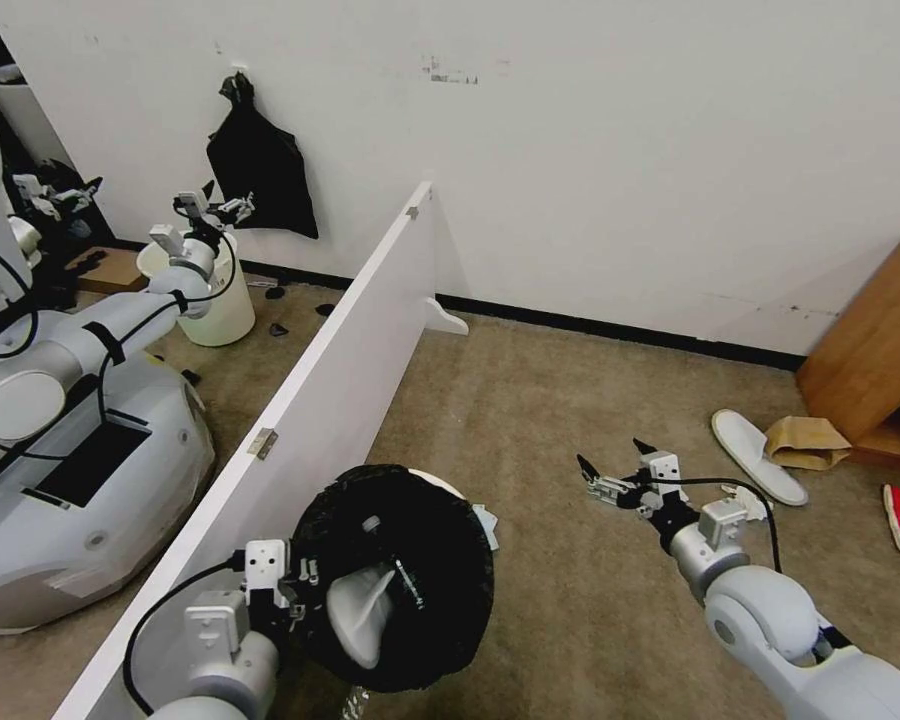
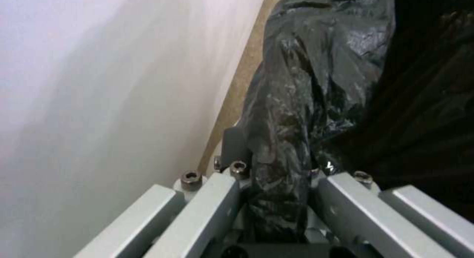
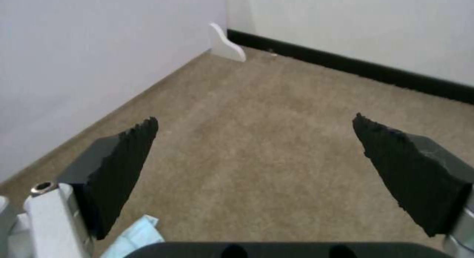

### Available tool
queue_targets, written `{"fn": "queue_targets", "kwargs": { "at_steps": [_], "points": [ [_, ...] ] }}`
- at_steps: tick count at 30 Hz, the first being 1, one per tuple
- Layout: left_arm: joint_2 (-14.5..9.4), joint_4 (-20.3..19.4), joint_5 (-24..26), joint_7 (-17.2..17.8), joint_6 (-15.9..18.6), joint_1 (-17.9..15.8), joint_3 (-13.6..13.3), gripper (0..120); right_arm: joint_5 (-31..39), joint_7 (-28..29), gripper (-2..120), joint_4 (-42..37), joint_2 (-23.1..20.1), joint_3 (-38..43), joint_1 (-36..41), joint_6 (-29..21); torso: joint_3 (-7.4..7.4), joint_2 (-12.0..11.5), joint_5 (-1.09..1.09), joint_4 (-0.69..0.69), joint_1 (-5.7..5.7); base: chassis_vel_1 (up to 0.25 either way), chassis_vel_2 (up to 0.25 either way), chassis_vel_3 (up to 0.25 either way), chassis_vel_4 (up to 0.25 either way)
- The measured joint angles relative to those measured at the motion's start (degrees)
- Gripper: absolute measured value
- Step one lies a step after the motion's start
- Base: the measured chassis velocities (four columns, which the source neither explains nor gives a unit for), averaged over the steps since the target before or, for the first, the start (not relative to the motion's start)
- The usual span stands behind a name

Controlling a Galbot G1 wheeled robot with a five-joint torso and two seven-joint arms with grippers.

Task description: Pick up the trash bin, then pick up the garbage from the floor and place it into the trash bin.

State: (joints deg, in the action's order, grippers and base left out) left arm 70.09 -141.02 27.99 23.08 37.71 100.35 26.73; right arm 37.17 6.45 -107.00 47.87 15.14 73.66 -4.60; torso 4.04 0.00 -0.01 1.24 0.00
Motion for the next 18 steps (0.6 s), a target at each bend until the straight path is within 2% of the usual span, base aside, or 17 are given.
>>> {"fn": "queue_targets", "kwargs": {
  "at_steps": [5,9,18],
  "points": [
    [-2.74,-1.76,4.68,3.16,2.41,-0.3,2.32,2,3.45,1.06,100,1.01,0.57,-4.55,-4.2,-0.9,0.0,0.0,0.0,0.0,0.0,0.0,0.0,0.0,0.0],
    [-3.85,-2.29,7.42,5.17,3.55,-0.78,3.09,2,5.62,2.04,100,2.02,1.2,-7.81,-7.75,-1.37,0.0,0.0,0.0,-0.02,0.0,0.0,0.0,0.0,0.0],
    [-4.57,-2.36,11.46,9.52,4.43,-2.62,2.96,2,10.76,4.24,100,4.92,3.32,-13.79,-13.07,-2.79,0.0,0.0,0.0,0.0,0.0,0.0,0.0,0.0,0.0]
  ]
}}
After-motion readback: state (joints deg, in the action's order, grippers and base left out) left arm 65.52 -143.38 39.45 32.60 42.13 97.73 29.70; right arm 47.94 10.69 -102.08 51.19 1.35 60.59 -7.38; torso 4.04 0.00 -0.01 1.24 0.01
